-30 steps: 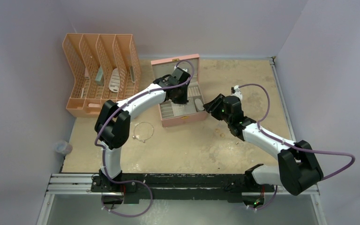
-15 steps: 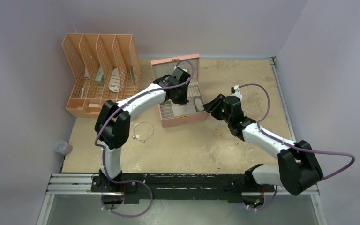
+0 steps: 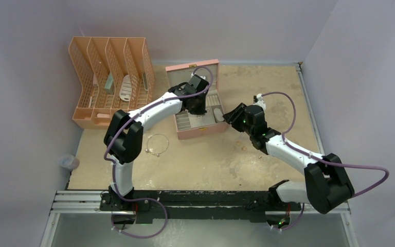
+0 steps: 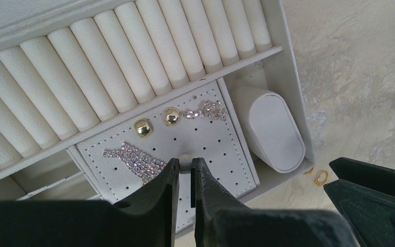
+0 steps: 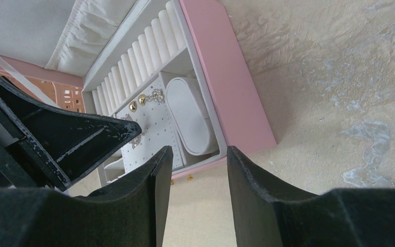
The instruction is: Organize the mixed jewelry
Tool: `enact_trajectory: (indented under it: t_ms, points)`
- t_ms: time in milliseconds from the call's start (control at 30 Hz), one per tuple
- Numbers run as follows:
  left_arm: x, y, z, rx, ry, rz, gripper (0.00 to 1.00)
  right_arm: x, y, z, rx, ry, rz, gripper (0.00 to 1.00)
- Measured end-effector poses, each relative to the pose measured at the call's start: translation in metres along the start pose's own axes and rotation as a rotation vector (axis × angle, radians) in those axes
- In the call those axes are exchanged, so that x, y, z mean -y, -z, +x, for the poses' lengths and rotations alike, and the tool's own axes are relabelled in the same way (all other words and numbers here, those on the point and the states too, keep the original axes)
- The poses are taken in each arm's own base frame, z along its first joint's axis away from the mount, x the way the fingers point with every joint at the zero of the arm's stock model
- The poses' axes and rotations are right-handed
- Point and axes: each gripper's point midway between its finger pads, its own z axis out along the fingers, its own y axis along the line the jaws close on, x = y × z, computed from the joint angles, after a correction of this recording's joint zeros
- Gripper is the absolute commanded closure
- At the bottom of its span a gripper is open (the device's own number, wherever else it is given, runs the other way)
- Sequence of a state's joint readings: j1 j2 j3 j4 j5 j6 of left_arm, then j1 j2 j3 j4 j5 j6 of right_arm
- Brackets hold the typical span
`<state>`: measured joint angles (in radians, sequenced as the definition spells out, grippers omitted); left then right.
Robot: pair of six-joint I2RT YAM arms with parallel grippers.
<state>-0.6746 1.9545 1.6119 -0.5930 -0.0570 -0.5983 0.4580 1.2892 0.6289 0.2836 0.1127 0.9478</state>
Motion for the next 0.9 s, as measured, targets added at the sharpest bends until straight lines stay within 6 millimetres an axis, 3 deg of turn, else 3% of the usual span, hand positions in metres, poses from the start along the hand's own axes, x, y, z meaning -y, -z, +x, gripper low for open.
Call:
enact_trajectory:
  t_ms: [900]
  points:
    - [0.0015,-0.0034,-0.0053,0.023,0.001,0.003,0.94,-0.0007,-0.0001,-0.0007,0.003,0.008,-0.005,0.54]
